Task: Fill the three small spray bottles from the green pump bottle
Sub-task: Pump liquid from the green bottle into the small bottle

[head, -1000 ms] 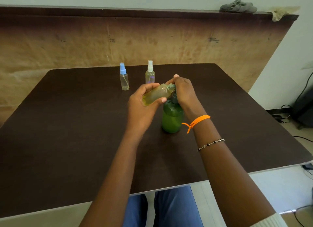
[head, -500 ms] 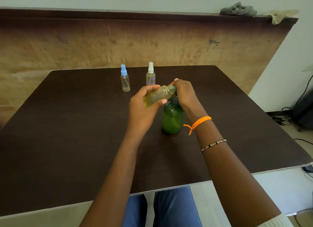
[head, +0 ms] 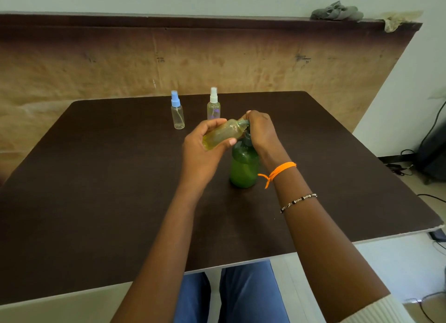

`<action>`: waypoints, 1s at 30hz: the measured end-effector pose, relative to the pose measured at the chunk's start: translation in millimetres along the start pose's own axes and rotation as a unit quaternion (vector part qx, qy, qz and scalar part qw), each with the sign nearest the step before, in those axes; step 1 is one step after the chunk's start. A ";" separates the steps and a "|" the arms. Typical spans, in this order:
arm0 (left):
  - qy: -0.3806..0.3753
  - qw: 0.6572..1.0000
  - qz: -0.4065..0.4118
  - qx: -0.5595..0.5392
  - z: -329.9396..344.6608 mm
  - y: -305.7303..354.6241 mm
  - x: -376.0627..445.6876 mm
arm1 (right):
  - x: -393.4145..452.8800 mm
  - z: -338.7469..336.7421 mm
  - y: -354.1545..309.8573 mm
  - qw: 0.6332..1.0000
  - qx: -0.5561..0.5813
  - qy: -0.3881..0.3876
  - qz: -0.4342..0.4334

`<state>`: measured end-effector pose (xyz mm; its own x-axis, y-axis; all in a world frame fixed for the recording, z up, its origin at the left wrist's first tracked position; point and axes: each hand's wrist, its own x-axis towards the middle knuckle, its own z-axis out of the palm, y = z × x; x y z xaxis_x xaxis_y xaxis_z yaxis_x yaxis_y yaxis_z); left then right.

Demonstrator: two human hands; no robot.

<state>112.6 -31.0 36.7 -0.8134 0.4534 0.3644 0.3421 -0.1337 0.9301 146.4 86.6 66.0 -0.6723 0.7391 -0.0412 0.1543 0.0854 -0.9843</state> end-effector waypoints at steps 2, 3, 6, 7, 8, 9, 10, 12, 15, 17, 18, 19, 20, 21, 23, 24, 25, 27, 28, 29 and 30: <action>0.003 1.000 -0.005 -0.001 -0.5 -0.7 -0.1 | -1.3 2.8 1.9 1.000 -0.013 0.010 -0.002; 0.002 1.000 -0.006 -0.004 -1.1 -0.4 -0.1 | -1.8 3.4 1.3 1.000 -0.013 0.009 -0.001; -0.005 1.000 -0.003 -0.001 -1.7 1.6 0.0 | -5.3 1.2 -3.5 1.000 0.002 -0.004 0.003; -0.007 1.000 -0.002 -0.001 -1.9 2.2 0.3 | -4.1 -0.5 -4.3 1.000 0.009 -0.016 0.011; -0.007 1.000 -0.001 -0.002 -2.2 3.2 0.5 | -2.3 -2.5 -5.5 0.999 0.012 -0.032 0.022; -0.005 1.000 0.000 -0.003 -2.5 3.8 1.1 | -1.5 -4.2 -7.5 0.998 0.008 -0.047 0.037; -0.003 1.000 -0.002 -0.004 -2.6 3.9 1.4 | -1.5 -5.5 -8.4 0.997 0.003 -0.055 0.049; -0.003 1.000 -0.001 -0.004 -1.9 3.8 1.5 | -0.6 -6.0 -8.4 0.998 0.013 -0.051 0.044; -0.002 1.000 0.001 0.003 0.0 1.7 1.1 | 3.3 -0.2 -1.8 0.999 0.029 -0.015 0.010; 0.000 1.000 -0.004 0.001 -0.4 0.5 1.0 | 4.3 2.8 0.8 1.000 0.018 -0.003 0.008; -0.002 1.000 -0.005 0.001 -1.2 0.3 1.0 | 4.4 3.5 0.6 1.000 0.014 -0.001 0.008; -0.003 1.000 -0.005 0.001 -1.9 0.1 1.3 | 3.9 3.6 -0.2 1.000 0.016 -0.002 0.010; -0.005 1.000 -0.006 0.001 -2.3 0.3 1.5 | 2.7 2.6 -1.3 1.000 0.019 -0.008 0.016; -0.007 1.000 -0.006 -0.001 -2.7 0.9 1.4 | 1.7 1.3 -2.5 0.999 0.022 -0.019 0.025; -0.010 1.000 -0.006 -0.006 -3.1 2.5 1.1 | 1.8 -2.1 -5.5 0.998 0.010 -0.043 0.046; -0.010 1.000 -0.005 -0.008 -2.8 3.6 1.1 | 1.5 -3.9 -7.5 0.997 -0.001 -0.052 0.053; -0.008 1.000 -0.006 -0.009 -2.4 4.2 1.0 | 0.9 -5.2 -9.1 0.997 -0.011 -0.055 0.056; -0.008 1.000 -0.007 -0.012 -1.6 5.2 0.8 | 0.5 -5.8 -9.6 0.998 -0.005 -0.046 0.047; -0.008 1.000 -0.006 -0.013 -1.3 4.6 0.6 | -0.1 -5.5 -8.4 0.998 0.011 -0.040 0.038; -0.009 1.000 -0.004 -0.014 -1.1 4.0 0.3 | -1.1 -4.8 -6.9 0.999 0.025 -0.034 0.025; -0.011 1.000 -0.003 -0.015 -1.1 3.1 -0.1 | -1.7 -4.1 -4.8 0.999 0.034 -0.029 0.012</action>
<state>113.3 -32.4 39.6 -0.8047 0.4729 0.3589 0.3239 -0.1569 0.9330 149.7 87.7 71.5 -0.7093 0.7010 -0.0737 0.1238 0.0209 -0.9921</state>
